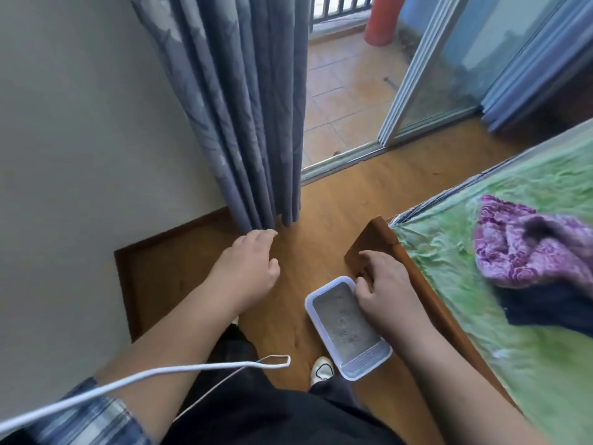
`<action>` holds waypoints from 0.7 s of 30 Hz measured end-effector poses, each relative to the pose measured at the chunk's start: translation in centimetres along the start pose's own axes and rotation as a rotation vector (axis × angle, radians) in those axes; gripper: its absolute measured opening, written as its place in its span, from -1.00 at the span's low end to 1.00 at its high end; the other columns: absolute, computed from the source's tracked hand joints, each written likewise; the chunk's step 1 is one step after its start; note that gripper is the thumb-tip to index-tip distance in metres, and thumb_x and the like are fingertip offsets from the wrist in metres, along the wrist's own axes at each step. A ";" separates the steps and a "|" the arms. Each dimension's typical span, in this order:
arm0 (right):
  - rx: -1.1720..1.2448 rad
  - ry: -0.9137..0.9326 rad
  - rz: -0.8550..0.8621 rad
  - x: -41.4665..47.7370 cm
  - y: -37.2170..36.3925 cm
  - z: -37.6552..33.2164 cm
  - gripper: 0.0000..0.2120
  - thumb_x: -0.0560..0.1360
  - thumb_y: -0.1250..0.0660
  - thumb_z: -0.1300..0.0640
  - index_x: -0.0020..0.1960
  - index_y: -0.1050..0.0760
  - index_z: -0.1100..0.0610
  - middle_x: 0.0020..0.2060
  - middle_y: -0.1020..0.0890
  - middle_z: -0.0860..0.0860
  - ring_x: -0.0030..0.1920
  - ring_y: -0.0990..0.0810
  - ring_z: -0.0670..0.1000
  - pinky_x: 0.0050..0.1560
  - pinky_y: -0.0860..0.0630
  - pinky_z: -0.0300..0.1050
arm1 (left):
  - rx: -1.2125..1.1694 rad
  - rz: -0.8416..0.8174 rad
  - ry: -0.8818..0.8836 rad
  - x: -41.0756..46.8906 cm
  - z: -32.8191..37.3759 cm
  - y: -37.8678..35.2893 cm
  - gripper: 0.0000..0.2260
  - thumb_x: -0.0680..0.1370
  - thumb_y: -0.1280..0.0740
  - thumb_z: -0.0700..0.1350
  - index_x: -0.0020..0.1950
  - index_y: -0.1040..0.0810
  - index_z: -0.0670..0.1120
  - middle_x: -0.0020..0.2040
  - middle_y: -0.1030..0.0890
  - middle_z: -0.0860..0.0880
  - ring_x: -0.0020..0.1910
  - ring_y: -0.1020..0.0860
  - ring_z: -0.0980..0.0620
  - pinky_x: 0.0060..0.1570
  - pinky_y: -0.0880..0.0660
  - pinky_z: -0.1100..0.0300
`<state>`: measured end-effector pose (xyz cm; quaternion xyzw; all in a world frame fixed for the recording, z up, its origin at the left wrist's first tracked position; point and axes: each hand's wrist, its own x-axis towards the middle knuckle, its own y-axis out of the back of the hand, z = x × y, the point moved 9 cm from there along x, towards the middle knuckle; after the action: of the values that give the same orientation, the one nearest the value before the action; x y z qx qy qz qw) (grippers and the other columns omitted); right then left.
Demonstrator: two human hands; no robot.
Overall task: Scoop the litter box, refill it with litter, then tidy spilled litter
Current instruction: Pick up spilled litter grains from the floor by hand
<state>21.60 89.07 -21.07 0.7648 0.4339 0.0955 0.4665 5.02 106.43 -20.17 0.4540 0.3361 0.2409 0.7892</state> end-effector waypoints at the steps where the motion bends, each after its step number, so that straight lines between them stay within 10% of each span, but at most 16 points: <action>1: 0.011 -0.031 0.012 0.9 -0.4 0.0 -0.55 0.57 -0.22 0.13 0.45 -0.36 0.04 0.39 -0.42 -0.06 0.44 -0.25 -0.05 0.41 -0.23 -0.13 | 0.003 -0.021 -0.021 1.3 -0.5 0.0 -0.50 0.63 -0.22 0.01 0.56 -0.19 0.06 0.54 -0.30 0.04 0.49 -0.31 0.01 0.39 -0.34 0.05; 13: 0.210 -0.504 0.172 11.0 -10.6 -1.4 -0.57 0.55 -0.17 0.24 0.40 -0.38 0.05 0.33 -0.44 -0.06 0.39 -0.29 -0.02 0.25 -0.21 -0.22 | 0.213 -0.284 -0.355 21.7 -8.2 -3.4 -0.55 0.58 -0.24 -0.06 0.48 -0.32 -0.07 0.38 -0.44 -0.10 0.33 -0.43 -0.14 0.26 -0.45 -0.08; 21: 0.258 -0.661 0.112 20.0 -28.8 10.1 -0.59 0.54 -0.19 0.26 0.37 -0.42 0.05 0.26 -0.49 -0.07 0.33 -0.35 -0.03 0.20 -0.24 -0.24 | 0.252 -0.409 -0.368 32.1 -14.0 -24.1 -0.57 0.53 -0.23 -0.12 0.42 -0.38 -0.07 0.31 -0.48 -0.10 0.24 -0.48 -0.16 0.18 -0.48 -0.09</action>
<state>22.75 103.17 -54.76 0.8296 0.2252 -0.1871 0.4754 17.47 124.76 -56.42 0.5074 0.2992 -0.0530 0.8063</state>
